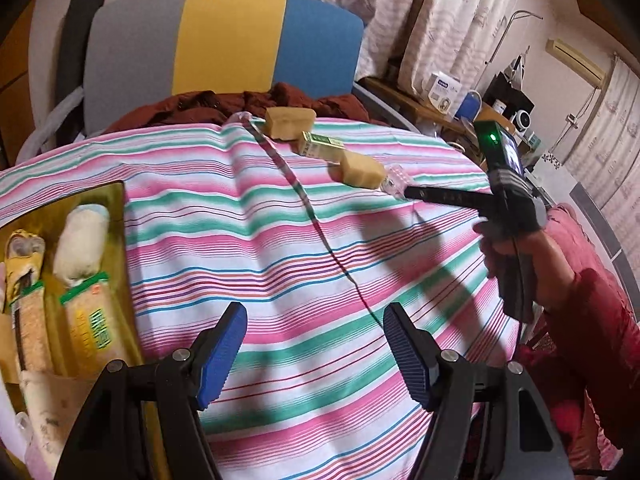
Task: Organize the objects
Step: 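Grasp the clear pink hair roller with the right tool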
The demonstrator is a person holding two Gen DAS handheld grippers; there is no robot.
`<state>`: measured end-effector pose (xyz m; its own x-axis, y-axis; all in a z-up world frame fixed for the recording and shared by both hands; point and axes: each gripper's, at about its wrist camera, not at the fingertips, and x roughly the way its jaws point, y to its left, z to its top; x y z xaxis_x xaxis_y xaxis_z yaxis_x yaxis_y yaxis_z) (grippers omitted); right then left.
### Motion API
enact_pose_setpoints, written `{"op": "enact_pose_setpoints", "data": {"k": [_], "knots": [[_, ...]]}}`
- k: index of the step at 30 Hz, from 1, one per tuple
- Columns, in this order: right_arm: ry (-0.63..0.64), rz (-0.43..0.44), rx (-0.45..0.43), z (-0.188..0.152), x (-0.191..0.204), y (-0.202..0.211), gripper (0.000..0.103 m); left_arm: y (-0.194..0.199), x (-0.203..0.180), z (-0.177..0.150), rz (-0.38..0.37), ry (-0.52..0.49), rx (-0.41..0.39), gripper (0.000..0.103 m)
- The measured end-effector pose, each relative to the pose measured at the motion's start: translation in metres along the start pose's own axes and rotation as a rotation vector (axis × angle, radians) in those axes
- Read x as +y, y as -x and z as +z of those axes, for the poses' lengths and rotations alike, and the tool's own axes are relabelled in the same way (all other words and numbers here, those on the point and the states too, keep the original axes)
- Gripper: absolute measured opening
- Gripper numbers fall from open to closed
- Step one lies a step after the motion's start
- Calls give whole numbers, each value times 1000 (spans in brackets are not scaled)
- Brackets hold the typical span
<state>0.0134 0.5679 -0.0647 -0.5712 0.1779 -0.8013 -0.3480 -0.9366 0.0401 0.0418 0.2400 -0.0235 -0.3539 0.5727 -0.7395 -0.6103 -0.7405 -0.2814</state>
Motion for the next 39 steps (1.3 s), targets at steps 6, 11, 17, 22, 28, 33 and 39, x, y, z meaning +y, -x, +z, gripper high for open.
{"op": "enact_pose_setpoints", "data": {"k": [6,11,17,22,28,33,39], "knots": [[-15,-30,-17,21,-16,-28,86,-13,-4,8,1,1,27,72],[-3,-2,-19,24,-29,-45,86,-28,-10,18,5,-8,43,72],[12,18,-49,28,-28,-50,84,-55,-22,34,-41,-14,52,72],[54,37,-10,28,-19,-64,65,-81,-38,51,-42,-51,62,72],[37,59,13,29,-21,-70,60,-113,-46,70,-27,-46,86,72],[29,26,37,32,-25,-70,57,-140,-52,83,-12,-48,115,72],[-11,-34,56,34,-39,-69,57,-164,-60,101,0,-33,129,72]]}}
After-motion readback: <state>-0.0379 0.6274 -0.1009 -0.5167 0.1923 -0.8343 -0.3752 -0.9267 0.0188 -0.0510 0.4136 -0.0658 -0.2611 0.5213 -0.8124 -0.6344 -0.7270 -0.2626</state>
